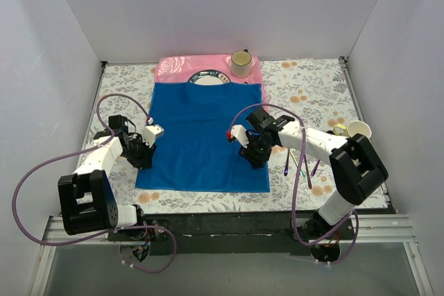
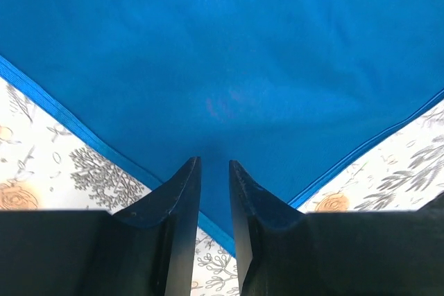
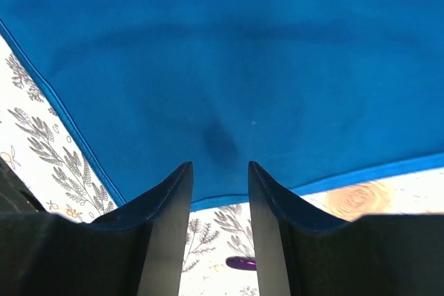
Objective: Fold the napkin into a case and place the utensils inside
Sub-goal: Flatten out the crumpled napkin at the center of the board, then pick up the flattened napkin from the center of the board.
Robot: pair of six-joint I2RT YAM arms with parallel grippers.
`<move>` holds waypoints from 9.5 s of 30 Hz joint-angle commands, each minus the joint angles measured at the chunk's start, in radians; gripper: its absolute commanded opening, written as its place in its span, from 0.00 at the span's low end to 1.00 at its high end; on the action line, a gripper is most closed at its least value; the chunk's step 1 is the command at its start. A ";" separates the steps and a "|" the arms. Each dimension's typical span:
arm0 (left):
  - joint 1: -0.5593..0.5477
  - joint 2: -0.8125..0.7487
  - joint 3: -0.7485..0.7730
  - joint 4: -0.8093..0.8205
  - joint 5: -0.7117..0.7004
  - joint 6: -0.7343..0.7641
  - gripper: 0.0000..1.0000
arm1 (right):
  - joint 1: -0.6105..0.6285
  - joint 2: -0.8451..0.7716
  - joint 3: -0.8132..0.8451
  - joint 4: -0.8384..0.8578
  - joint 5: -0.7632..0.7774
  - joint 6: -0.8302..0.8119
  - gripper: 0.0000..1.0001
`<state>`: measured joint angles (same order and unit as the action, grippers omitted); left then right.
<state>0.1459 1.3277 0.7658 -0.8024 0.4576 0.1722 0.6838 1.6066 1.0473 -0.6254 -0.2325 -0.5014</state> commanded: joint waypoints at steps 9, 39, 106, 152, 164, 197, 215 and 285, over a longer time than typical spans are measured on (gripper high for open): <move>-0.048 -0.192 -0.186 -0.064 -0.181 0.165 0.20 | 0.022 0.030 -0.119 0.010 0.056 -0.075 0.45; -0.081 0.034 0.095 0.029 -0.128 0.134 0.22 | 0.053 0.070 0.011 -0.037 0.035 -0.052 0.50; -0.029 0.415 0.753 0.350 0.265 -0.660 0.62 | -0.478 0.756 1.001 0.317 -0.082 0.432 0.52; -0.029 0.433 0.727 0.388 0.277 -0.674 0.63 | -0.477 0.806 1.010 0.323 -0.051 0.428 0.36; -0.028 0.432 0.716 0.388 0.280 -0.677 0.63 | -0.472 0.770 1.004 0.311 -0.076 0.429 0.22; -0.031 0.413 0.718 0.390 0.274 -0.669 0.64 | -0.444 0.728 1.008 0.245 -0.014 0.357 0.19; -0.029 0.421 0.713 0.393 0.279 -0.668 0.64 | -0.444 0.763 1.022 0.228 -0.002 0.350 0.38; -0.029 0.452 0.719 0.411 0.277 -0.691 0.65 | -0.509 0.802 0.938 0.259 -0.303 0.624 0.59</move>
<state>0.1184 1.7901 1.4612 -0.4088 0.7216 -0.5152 0.1764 2.3806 1.9194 -0.4030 -0.5167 0.1150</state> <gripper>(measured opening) 0.644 0.590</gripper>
